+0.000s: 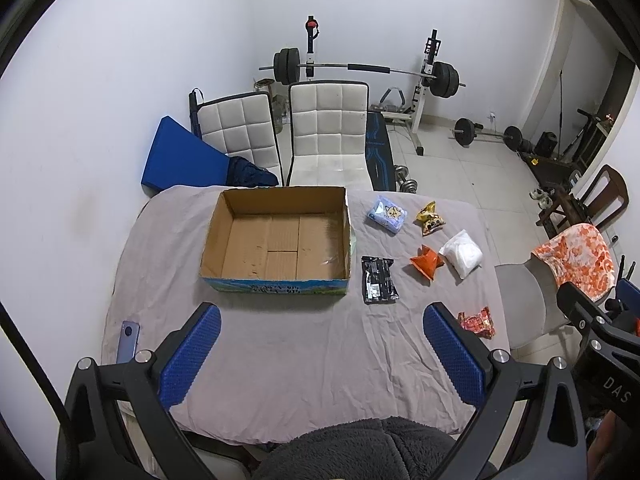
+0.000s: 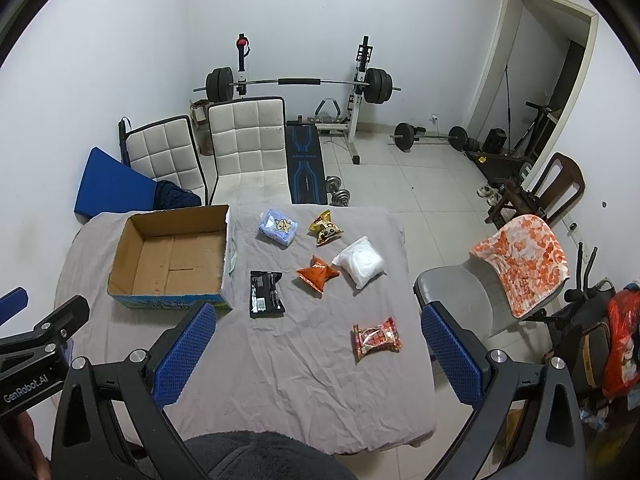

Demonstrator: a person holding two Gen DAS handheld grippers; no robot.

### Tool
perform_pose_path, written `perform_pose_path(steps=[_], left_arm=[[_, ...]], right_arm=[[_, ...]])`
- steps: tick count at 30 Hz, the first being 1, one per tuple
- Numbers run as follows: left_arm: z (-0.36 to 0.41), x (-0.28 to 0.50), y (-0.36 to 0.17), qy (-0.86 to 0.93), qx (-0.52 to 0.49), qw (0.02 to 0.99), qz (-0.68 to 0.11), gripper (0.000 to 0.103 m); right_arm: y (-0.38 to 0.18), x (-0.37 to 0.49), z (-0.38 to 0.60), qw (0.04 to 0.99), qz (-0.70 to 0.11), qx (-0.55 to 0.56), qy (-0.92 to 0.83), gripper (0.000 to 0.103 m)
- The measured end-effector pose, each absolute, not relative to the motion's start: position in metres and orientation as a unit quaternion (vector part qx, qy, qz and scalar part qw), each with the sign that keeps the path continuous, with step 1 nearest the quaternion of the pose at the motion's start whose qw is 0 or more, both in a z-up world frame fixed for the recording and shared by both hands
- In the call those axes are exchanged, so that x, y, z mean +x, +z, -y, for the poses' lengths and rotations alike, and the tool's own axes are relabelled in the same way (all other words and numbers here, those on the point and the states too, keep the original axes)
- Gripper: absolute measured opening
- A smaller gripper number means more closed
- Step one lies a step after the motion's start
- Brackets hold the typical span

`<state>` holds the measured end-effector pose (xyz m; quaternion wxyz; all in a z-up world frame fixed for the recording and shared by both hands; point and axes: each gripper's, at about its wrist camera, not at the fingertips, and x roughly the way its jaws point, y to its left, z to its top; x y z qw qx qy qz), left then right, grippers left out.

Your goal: Organize snacks

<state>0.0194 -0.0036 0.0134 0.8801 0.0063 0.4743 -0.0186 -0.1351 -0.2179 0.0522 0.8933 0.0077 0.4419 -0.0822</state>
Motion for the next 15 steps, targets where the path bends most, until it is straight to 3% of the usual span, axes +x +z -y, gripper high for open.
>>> perform_pose_path(steps=[15], left_arm=[[0.0023,0.0273,0.0135,-0.021,0.009,0.88,-0.475,0.103]], right_arm=[[0.0509,-0.1242,0.2169,0.894,-0.44,0.007,-0.077,0.103]])
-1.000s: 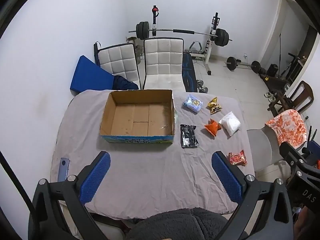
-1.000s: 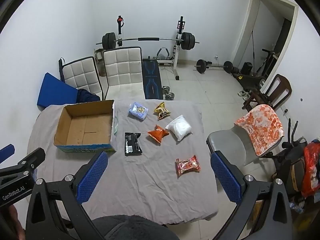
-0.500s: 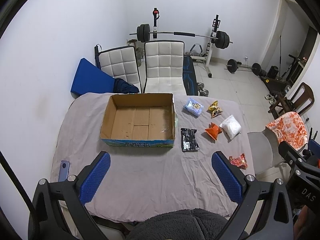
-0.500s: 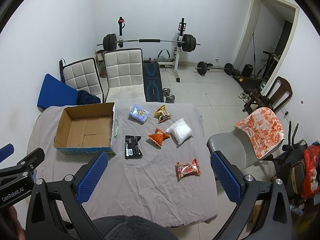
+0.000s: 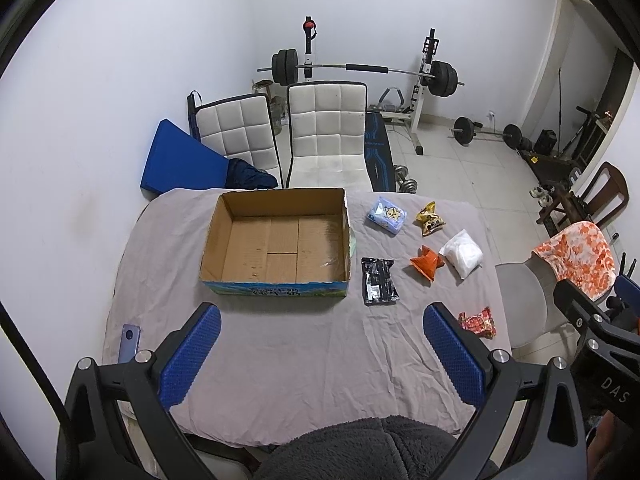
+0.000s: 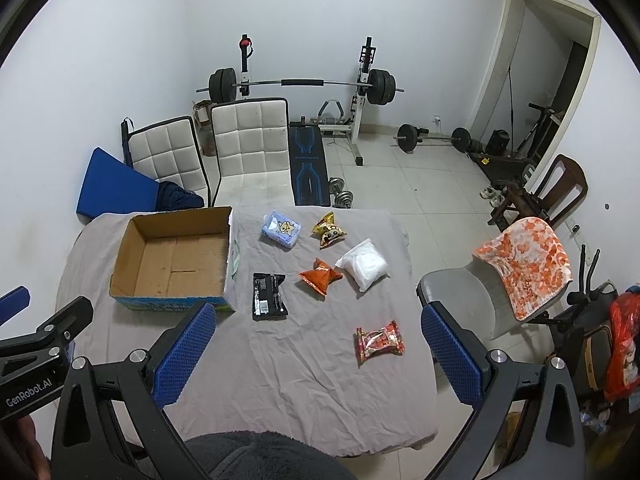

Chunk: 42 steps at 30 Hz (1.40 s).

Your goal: Organize snacks

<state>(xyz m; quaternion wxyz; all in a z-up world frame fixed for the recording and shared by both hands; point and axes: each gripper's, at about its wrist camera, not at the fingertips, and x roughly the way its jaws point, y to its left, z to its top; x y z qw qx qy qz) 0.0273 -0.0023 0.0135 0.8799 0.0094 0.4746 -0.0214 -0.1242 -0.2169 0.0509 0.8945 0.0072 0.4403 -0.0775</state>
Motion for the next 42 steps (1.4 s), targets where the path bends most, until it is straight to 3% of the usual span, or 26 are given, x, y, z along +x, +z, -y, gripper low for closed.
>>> perform_pose_path(steps=[42], left_arm=[[0.0097,0.0218,0.0135,-0.026,0.004,0.884,-0.467,0.103]], right_arm=[[0.0538,-0.126,0.2181,0.896,-0.438,0.014,-0.069,0.103]])
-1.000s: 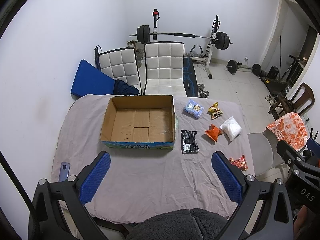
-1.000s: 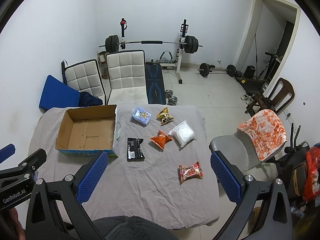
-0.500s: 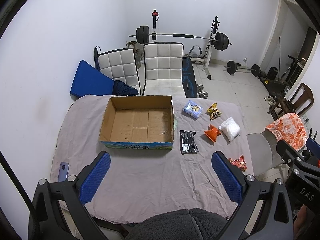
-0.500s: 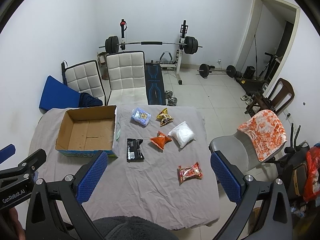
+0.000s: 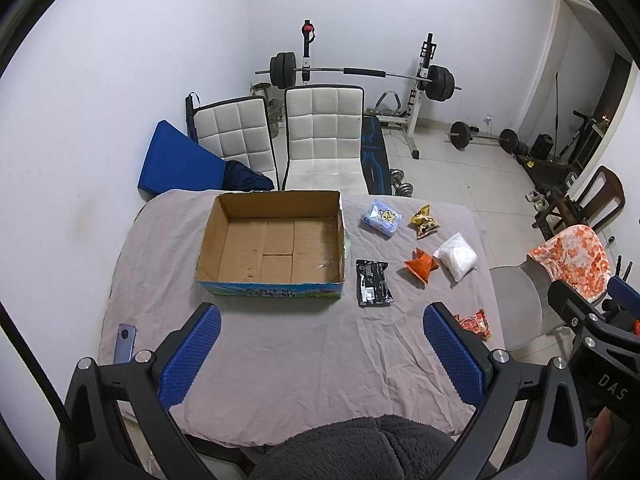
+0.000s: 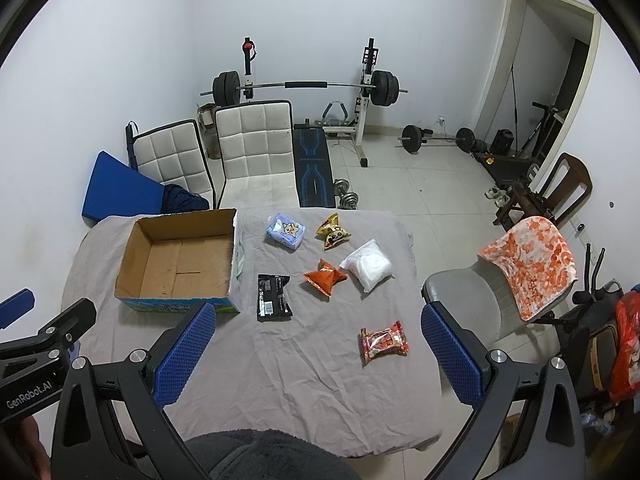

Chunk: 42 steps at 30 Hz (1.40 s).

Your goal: Organize snacks

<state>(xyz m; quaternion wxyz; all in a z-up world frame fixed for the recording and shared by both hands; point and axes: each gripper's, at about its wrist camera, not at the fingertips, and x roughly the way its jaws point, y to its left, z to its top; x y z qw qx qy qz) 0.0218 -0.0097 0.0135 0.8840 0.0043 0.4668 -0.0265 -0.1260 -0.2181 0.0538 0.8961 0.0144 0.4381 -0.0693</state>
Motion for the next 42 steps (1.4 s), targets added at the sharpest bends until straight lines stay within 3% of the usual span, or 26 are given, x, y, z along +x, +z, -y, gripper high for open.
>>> perform_pose_path(steps=[13,17,23,29,33,42], left_arm=[[0.059,0.095,-0.022,-0.078,0.006,0.872,-0.482,0.103],[0.089,0.138,-0.07,-0.081,0.011,0.85,-0.52,0.103],[0.129,0.191,-0.176,-0.073,0.023,0.795,-0.602,0.103],[0.168,0.241,-0.286,-0.071,0.04,0.723,-0.686,0.103],[0.178,0.266,-0.328,-0.059,0.061,0.696,-0.713,0.103],[0.189,0.296,-0.399,-0.027,0.091,0.653,-0.751,0.103]], right_arm=[[0.011,-0.085,0.31,0.863,-0.482,0.049,-0.143,0.103],[-0.052,-0.054,0.363,0.821,-0.538,0.094,-0.165,0.103],[-0.219,-0.021,0.438,0.702,-0.64,0.259,-0.174,0.102],[-0.364,-0.012,0.469,0.596,-0.68,0.375,-0.203,0.096],[-0.408,-0.007,0.473,0.569,-0.689,0.397,-0.209,0.095],[-0.444,-0.008,0.477,0.543,-0.693,0.429,-0.2,0.077]])
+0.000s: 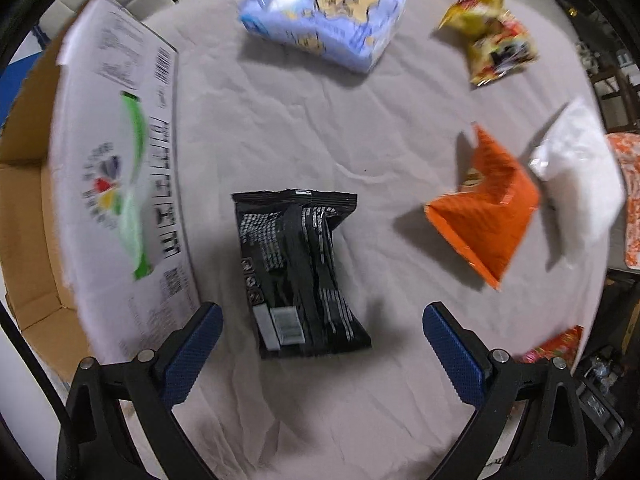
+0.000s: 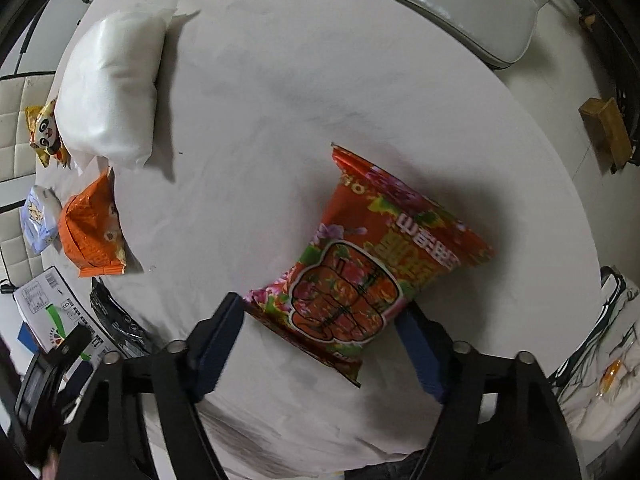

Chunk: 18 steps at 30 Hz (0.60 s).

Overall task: Organize snacks
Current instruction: 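Grasp the black pack with the left gripper while the right grasps the red-orange pack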

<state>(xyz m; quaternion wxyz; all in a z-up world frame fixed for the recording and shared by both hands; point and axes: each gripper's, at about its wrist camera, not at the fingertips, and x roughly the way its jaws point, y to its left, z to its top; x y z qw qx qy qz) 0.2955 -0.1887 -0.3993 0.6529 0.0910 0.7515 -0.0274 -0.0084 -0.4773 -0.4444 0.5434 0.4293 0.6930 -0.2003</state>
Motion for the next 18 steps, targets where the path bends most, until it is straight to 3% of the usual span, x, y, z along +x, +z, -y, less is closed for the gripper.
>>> perform_pose_path(steps=[6,10,12,15,18], left_arm=[[0.188,0.298,-0.437,0.005,0.154,0.635,-0.757,0.103],[0.176,0.296,-0.453,0.002,0.124,0.62,-0.775,0.097],[0.17,0.295,-0.456,-0.007,0.088,0.62,-0.78,0.091],[0.159,0.29,-0.452,-0.018,0.036,0.615,-0.788,0.068],[0.161,0.273,-0.442,-0.027,0.05,0.625,-0.779,0.057]], right_arm=[[-0.446,0.0,0.468,0.542,-0.707,0.413,-0.189,0.075],[-0.452,0.005,0.46,0.543,-0.711,0.404,-0.188,0.075],[-0.453,0.013,0.454,0.544,-0.718,0.392,-0.186,0.074],[-0.456,0.018,0.448,0.543,-0.726,0.38,-0.184,0.068],[-0.456,0.019,0.441,0.55,-0.733,0.36,-0.174,0.061]])
